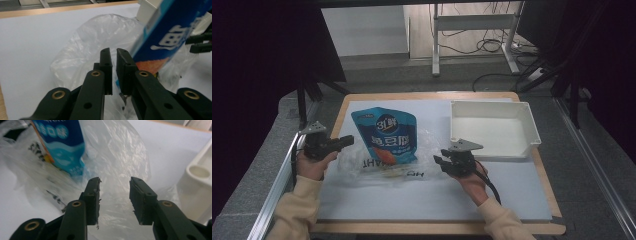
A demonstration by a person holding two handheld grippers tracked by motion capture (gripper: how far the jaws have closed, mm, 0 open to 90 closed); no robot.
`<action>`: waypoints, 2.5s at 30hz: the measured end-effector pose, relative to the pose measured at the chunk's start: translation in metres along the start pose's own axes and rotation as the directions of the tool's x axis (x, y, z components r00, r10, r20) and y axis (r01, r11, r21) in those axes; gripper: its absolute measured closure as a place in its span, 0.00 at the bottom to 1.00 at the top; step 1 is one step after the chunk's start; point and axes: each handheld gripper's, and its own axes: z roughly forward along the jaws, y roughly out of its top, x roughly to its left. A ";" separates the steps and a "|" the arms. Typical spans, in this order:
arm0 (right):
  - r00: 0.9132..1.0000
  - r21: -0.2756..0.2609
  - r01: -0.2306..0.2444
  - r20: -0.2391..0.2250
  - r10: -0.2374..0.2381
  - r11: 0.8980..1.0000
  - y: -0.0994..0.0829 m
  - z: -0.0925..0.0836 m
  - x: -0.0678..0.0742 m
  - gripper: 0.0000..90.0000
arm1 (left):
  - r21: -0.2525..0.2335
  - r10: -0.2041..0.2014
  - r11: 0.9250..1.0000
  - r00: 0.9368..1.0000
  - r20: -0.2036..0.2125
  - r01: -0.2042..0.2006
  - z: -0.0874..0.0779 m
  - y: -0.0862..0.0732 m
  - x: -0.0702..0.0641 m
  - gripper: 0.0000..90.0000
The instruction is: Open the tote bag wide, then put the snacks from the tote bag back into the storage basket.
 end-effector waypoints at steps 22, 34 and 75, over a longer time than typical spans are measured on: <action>0.994 -0.122 0.041 -0.095 -0.053 0.992 0.033 -0.028 0.005 0.49 | -0.005 0.066 0.998 0.998 0.026 -0.066 -0.011 -0.027 -0.046 0.65; 0.989 -0.144 0.056 -0.126 -0.075 0.988 0.040 -0.030 0.009 0.47 | 0.050 0.073 0.996 0.996 0.051 -0.076 -0.004 -0.056 -0.066 0.59; 0.987 -0.208 0.062 -0.135 -0.091 0.976 0.088 -0.035 0.006 0.41 | 0.067 0.127 0.989 0.991 0.028 -0.129 0.003 -0.074 -0.080 0.45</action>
